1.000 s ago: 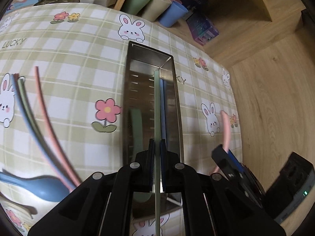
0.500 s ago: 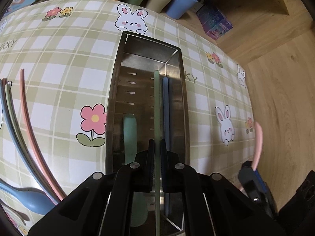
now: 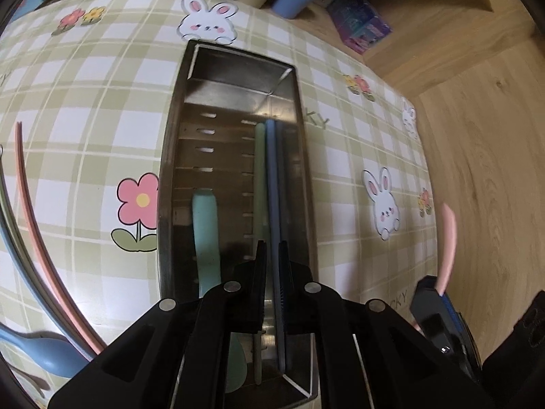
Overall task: Organize utensils
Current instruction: 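Open the left tool to drop the green chopstick into the tray, then lower the pink spoon into the steel tray and open the right tool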
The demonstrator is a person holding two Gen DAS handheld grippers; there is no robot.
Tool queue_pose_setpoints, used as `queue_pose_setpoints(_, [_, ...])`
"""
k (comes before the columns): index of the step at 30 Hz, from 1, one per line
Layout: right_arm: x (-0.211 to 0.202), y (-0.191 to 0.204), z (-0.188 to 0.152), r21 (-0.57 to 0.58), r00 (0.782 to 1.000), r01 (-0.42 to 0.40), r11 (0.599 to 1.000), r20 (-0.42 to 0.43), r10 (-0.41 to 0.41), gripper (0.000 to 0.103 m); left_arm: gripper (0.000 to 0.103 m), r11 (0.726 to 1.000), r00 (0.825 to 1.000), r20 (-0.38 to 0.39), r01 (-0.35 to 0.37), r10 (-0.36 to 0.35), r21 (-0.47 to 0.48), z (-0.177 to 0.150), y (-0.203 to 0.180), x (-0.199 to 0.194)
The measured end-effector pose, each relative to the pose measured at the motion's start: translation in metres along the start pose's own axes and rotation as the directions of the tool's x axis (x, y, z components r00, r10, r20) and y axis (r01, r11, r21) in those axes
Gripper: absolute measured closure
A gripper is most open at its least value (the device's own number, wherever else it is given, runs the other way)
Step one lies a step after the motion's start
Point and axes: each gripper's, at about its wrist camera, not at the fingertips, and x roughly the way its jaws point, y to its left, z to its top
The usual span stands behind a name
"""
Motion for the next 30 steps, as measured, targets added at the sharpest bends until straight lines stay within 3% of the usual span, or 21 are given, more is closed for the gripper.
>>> queue_pose_setpoints(10, [0.0, 0.022, -0.01, 0.005, 1.0, -0.015, 1.0, -0.007, 0.015, 0.089, 0.089, 0.993, 0.994, 0.107, -0.045, 0.034, 0.111, -0.009, 0.02, -0.061])
queue_pose_setpoints(14, [0.01, 0.036, -0.014, 0.006, 0.999, -0.033, 0.999, -0.025, 0.033, 0.089, 0.088, 0.98, 0.98, 0.178, -0.122, 0.093, 0.158, -0.019, 0.037, -0.085])
queue_pose_setpoints(20, [0.036, 0.065, -0.021, -0.042, 0.996, -0.047, 0.998, -0.077, 0.044, 0.089, 0.076, 0.963, 0.951, 0.256, -0.217, 0.172, 0.16, -0.032, 0.07, -0.109])
queue_pose_setpoints(23, [0.046, 0.072, -0.022, -0.054, 0.995, -0.042, 0.998, -0.097, 0.036, 0.089, 0.064, 0.942, 0.926, 0.301, -0.287, 0.228, 0.171, -0.037, 0.082, -0.118])
queue_pose_setpoints(26, [0.053, 0.075, -0.022, -0.055, 0.993, -0.039, 0.998, -0.112, 0.033, 0.089, 0.038, 0.928, 0.895, 0.352, -0.342, 0.274, 0.15, -0.041, 0.099, -0.13])
queue_pose_setpoints(30, [0.062, 0.076, -0.02, -0.052, 0.992, -0.032, 0.998, -0.126, 0.025, 0.089, 0.015, 0.909, 0.856, 0.393, -0.403, 0.334, 0.106, -0.043, 0.123, -0.145])
